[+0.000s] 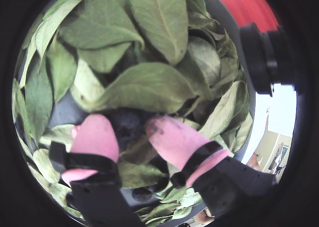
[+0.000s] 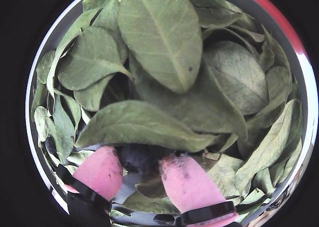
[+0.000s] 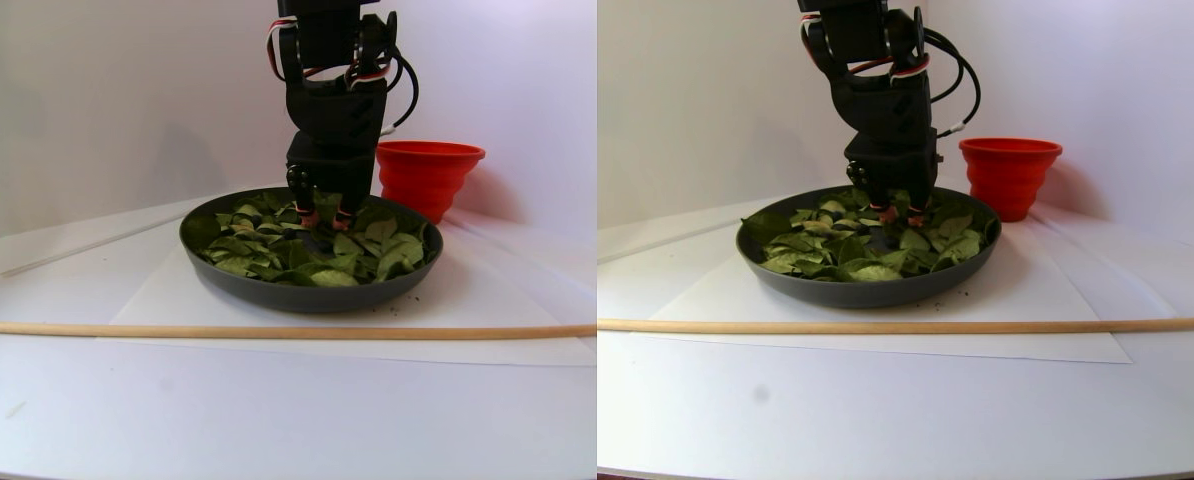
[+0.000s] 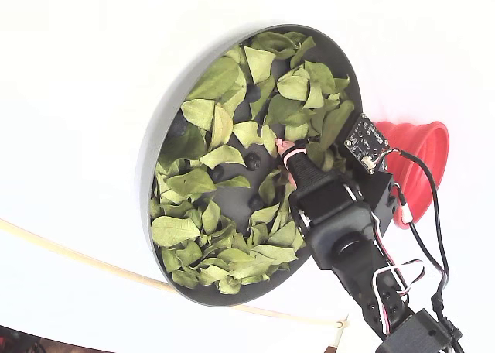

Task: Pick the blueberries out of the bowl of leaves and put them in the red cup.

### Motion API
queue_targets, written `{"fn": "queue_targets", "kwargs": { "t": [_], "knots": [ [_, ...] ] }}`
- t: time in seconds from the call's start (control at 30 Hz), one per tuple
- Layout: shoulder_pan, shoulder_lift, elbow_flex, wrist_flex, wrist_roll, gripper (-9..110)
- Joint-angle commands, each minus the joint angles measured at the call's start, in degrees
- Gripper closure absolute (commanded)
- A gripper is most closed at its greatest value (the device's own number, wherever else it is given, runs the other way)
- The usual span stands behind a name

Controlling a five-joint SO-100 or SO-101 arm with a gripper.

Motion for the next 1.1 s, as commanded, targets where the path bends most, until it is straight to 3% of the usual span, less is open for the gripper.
{"fn": "queue_targets", "kwargs": {
  "t": [0.0,1.07],
  "knots": [
    [1.41,0.09,-1.05,-0.88,0.26,88],
    [0.44,9.14,2.46,1.41,-0.44,91]
  ]
}}
